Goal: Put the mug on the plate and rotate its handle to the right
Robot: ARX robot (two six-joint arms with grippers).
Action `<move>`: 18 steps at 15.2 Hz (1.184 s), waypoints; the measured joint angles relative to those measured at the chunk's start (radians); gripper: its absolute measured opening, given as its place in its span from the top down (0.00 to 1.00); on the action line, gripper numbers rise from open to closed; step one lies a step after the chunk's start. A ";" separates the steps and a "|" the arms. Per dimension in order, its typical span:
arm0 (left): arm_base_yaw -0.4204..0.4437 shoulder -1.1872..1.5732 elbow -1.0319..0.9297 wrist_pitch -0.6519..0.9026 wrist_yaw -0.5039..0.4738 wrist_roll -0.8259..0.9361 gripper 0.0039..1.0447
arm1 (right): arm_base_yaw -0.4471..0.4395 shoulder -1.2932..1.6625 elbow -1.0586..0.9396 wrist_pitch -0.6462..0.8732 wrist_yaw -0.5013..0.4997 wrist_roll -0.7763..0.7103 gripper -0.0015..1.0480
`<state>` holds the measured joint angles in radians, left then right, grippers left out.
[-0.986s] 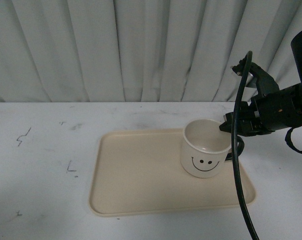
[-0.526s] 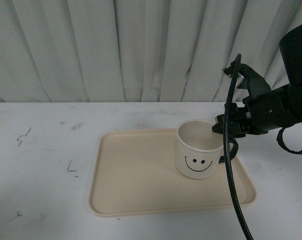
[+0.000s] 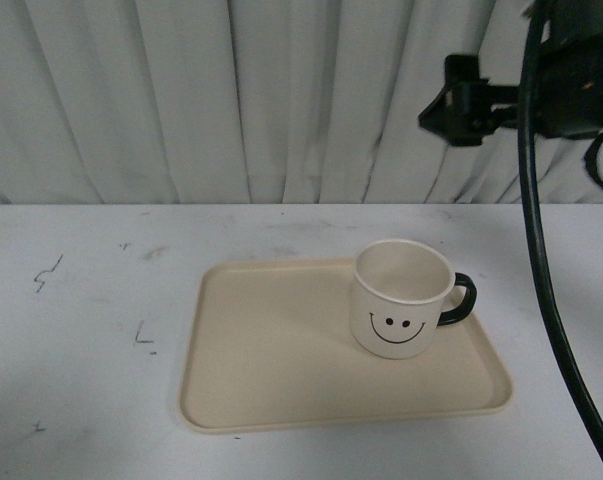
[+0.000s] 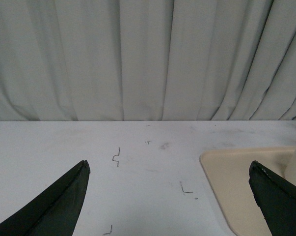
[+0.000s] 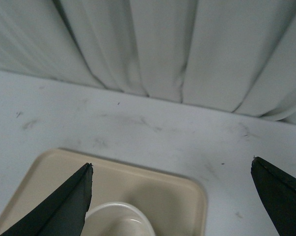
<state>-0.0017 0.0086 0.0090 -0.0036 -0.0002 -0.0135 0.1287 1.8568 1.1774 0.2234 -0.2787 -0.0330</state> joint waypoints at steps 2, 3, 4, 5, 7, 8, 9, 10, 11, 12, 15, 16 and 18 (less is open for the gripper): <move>0.000 0.000 0.000 0.000 0.000 0.000 0.06 | -0.054 -0.201 -0.170 0.112 0.045 0.004 0.06; 0.000 0.000 0.000 0.000 0.000 0.000 0.06 | -0.062 -0.229 -0.187 0.109 0.045 -0.003 0.06; 0.000 0.000 0.000 0.000 0.000 0.000 0.06 | -0.086 -0.301 -0.229 0.104 0.058 -0.022 0.06; 0.000 0.000 0.000 0.000 0.000 0.000 0.06 | -0.085 -0.353 -0.315 0.300 0.183 -0.009 0.15; 0.000 0.000 0.000 0.000 0.000 0.000 0.06 | -0.122 -0.547 -0.539 0.441 0.267 0.011 0.37; 0.000 0.000 0.000 0.000 -0.001 0.000 0.06 | -0.131 -0.652 -0.642 0.462 0.279 0.015 0.50; 0.000 0.000 0.000 0.000 0.000 0.000 0.06 | -0.129 -0.715 -0.716 0.492 0.282 0.018 0.63; 0.000 0.000 0.000 0.000 0.000 0.000 0.06 | -0.129 -0.738 -0.767 0.503 0.282 0.018 0.74; 0.000 0.000 0.000 0.000 0.000 0.000 0.06 | -0.129 -0.766 -0.828 0.504 0.282 0.018 0.86; 0.000 0.000 0.000 0.000 0.000 0.000 0.06 | -0.129 -0.802 -0.876 0.511 0.282 0.018 0.98; 0.000 0.000 0.000 0.000 0.000 0.000 0.06 | -0.129 -1.013 -1.036 0.472 0.281 0.022 0.98; 0.000 0.000 0.000 0.000 0.000 0.000 0.06 | -0.129 -1.052 -1.057 0.455 0.281 0.022 0.98; 0.000 0.000 0.000 0.000 0.000 0.000 0.06 | -0.129 -1.136 -1.092 0.404 0.281 0.022 0.98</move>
<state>-0.0017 0.0086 0.0090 -0.0036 -0.0002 -0.0135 -0.0002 0.7204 0.0856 0.6277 0.0025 -0.0113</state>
